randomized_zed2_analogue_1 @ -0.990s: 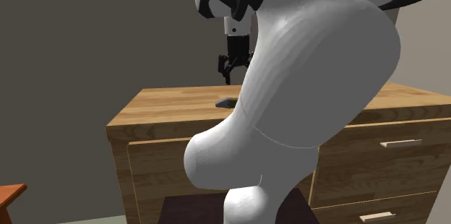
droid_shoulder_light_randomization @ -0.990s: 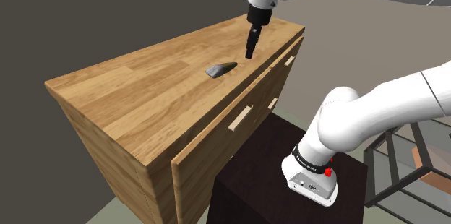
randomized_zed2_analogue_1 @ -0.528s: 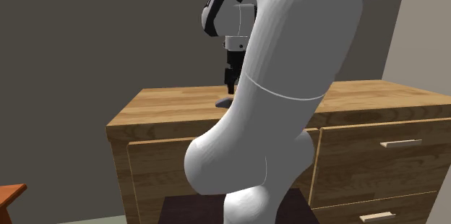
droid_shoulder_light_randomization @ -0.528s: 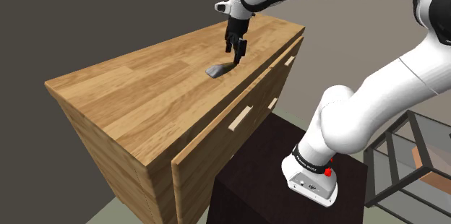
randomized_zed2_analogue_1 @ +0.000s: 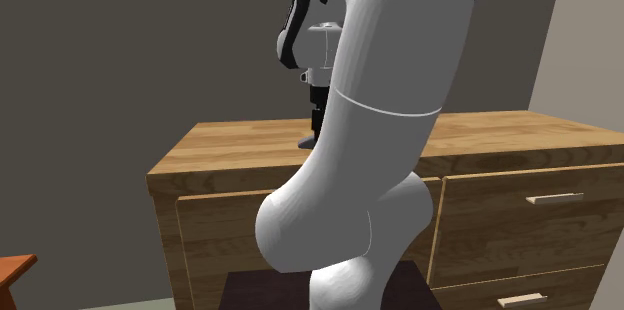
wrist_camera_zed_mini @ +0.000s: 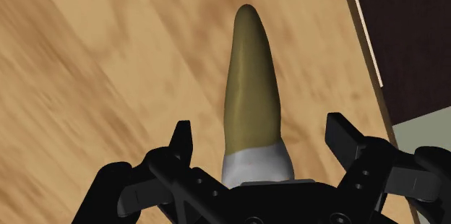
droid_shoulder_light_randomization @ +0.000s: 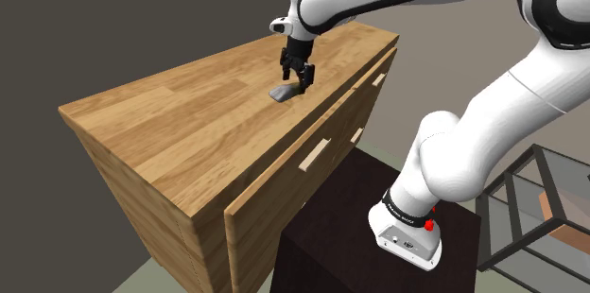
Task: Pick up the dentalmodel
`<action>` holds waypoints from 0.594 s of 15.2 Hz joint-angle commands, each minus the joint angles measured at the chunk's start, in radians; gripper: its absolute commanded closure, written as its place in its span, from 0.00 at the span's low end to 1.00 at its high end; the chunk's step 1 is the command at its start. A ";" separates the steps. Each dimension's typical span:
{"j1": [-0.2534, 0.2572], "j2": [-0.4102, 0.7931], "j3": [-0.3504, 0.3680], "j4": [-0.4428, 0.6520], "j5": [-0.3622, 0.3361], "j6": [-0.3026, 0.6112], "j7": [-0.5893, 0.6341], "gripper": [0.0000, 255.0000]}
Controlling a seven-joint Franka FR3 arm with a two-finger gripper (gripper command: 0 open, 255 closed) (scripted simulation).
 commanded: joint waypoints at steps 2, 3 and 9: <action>0.002 0.016 -0.003 -0.019 0.003 0.035 -0.003 0.00; 0.002 0.016 -0.003 -0.019 0.003 0.035 -0.003 0.00; 0.002 0.018 -0.003 -0.019 0.003 0.037 -0.003 1.00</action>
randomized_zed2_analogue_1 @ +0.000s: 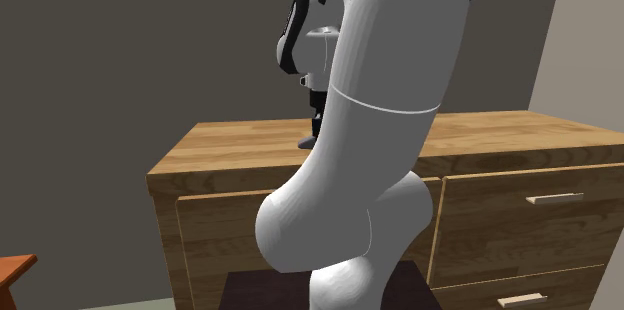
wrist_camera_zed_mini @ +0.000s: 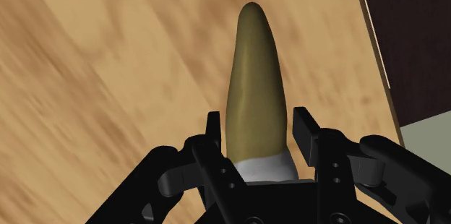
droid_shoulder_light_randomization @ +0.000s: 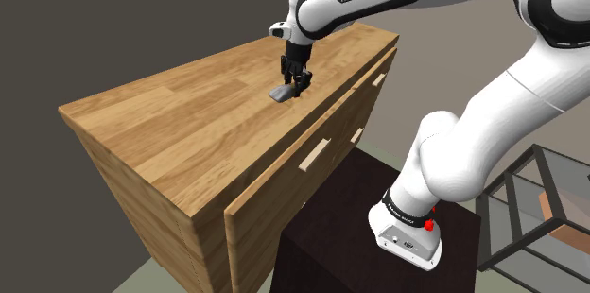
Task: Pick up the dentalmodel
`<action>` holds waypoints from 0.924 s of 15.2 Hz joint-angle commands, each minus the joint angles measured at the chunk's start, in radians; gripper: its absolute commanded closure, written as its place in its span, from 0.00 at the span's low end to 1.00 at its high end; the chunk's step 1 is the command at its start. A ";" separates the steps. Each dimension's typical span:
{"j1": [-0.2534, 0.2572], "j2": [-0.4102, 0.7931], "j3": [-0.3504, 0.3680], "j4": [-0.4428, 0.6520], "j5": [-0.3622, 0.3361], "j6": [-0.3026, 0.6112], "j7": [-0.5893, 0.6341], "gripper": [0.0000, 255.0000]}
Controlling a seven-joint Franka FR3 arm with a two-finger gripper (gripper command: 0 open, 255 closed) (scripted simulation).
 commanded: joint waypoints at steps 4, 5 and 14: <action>0.000 0.000 0.000 -0.001 -0.001 0.000 0.000 1.00; 0.000 -0.005 0.001 0.009 -0.001 -0.014 0.001 1.00; 0.001 -0.039 0.013 0.101 -0.003 -0.140 0.006 1.00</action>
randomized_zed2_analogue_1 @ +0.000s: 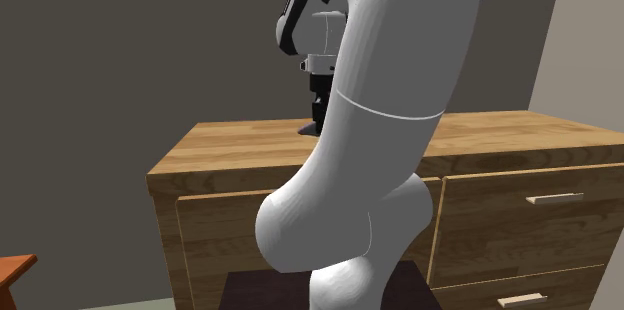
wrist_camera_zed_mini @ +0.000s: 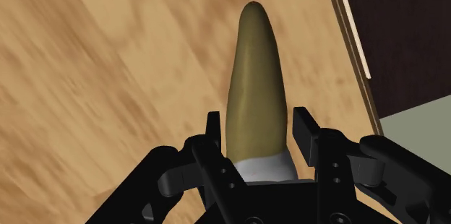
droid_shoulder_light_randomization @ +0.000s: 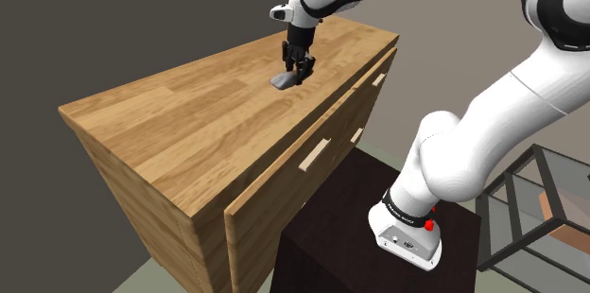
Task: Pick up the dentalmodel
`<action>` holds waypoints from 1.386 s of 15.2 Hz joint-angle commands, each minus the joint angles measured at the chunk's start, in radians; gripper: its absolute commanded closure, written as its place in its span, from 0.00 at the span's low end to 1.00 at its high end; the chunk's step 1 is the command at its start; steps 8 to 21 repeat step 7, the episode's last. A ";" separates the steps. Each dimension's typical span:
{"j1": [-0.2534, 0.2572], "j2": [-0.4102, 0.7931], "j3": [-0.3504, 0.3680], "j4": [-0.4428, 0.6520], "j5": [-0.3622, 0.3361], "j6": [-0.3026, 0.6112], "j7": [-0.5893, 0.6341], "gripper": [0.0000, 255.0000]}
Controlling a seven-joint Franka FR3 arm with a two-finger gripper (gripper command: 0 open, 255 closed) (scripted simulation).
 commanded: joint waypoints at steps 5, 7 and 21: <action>0.002 -0.014 0.007 0.072 0.001 -0.086 0.002 1.00; 0.002 -0.014 0.008 0.074 0.001 -0.088 0.002 1.00; 0.002 -0.014 0.008 0.074 0.001 -0.088 0.002 1.00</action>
